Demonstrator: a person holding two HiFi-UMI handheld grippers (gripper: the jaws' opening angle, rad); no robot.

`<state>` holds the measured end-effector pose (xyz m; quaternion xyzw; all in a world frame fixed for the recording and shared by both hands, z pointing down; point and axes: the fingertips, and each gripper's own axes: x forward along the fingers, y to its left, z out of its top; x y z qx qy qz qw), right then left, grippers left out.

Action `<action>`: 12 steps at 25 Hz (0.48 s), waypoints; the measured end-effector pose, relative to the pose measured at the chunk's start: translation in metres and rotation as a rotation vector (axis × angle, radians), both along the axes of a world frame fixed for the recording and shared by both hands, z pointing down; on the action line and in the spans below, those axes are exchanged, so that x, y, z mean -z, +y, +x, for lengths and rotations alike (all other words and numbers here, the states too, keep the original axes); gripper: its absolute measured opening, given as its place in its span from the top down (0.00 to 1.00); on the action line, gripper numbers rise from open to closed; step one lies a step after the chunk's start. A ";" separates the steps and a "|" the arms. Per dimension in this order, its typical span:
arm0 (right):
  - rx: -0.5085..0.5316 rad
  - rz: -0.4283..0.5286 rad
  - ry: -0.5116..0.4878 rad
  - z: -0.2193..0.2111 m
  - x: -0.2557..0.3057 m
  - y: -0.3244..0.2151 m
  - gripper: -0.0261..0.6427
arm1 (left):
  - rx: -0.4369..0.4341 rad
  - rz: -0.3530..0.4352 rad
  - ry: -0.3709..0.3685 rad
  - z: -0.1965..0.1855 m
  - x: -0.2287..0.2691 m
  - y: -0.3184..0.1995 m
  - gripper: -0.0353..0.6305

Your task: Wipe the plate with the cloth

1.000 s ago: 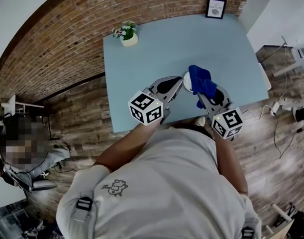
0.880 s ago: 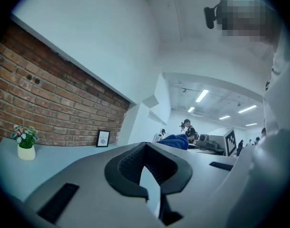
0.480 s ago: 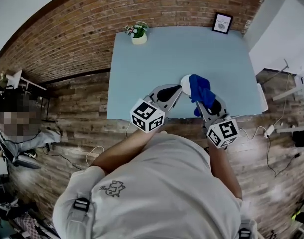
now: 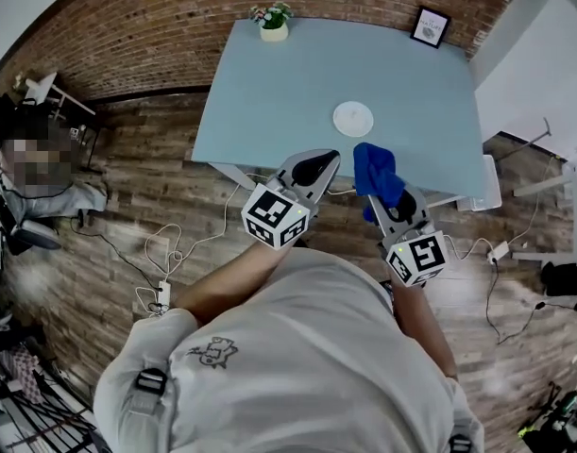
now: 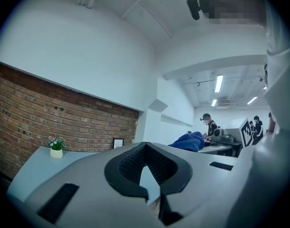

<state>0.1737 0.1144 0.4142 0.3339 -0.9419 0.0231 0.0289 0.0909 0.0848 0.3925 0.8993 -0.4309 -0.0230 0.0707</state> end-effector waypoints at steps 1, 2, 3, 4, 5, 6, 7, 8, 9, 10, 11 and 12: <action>0.005 -0.009 -0.004 0.003 -0.002 0.008 0.76 | 0.009 -0.003 -0.003 0.002 -0.001 0.008 0.94; 0.007 -0.019 -0.011 0.006 -0.003 0.016 0.76 | 0.015 -0.007 -0.005 0.004 -0.002 0.015 0.94; 0.008 -0.027 -0.017 0.008 -0.005 0.023 0.76 | 0.020 -0.012 -0.005 0.006 -0.003 0.022 0.94; 0.015 -0.028 -0.019 0.010 -0.005 0.031 0.76 | 0.026 -0.015 -0.004 0.008 -0.004 0.029 0.94; 0.026 -0.021 -0.017 0.010 -0.004 0.038 0.76 | 0.032 -0.017 -0.003 0.009 -0.004 0.035 0.94; 0.035 -0.014 -0.014 0.011 -0.004 0.045 0.76 | 0.036 -0.019 -0.004 0.010 -0.005 0.042 0.94; 0.040 -0.011 -0.015 0.012 -0.003 0.051 0.76 | 0.038 -0.020 -0.006 0.011 -0.005 0.048 0.94; 0.040 -0.012 -0.017 0.014 -0.002 0.057 0.76 | 0.039 -0.022 -0.007 0.013 -0.004 0.055 0.94; 0.038 -0.014 -0.020 0.016 -0.002 0.063 0.76 | 0.040 -0.023 -0.008 0.014 -0.004 0.062 0.94; 0.036 -0.015 -0.021 0.018 -0.001 0.070 0.76 | 0.042 -0.023 -0.009 0.015 -0.003 0.069 0.94; 0.036 -0.015 -0.019 0.019 -0.001 0.077 0.76 | 0.043 -0.022 -0.010 0.016 -0.003 0.075 0.94; 0.035 -0.014 -0.018 0.021 -0.001 0.083 0.76 | 0.044 -0.021 -0.010 0.017 -0.002 0.080 0.94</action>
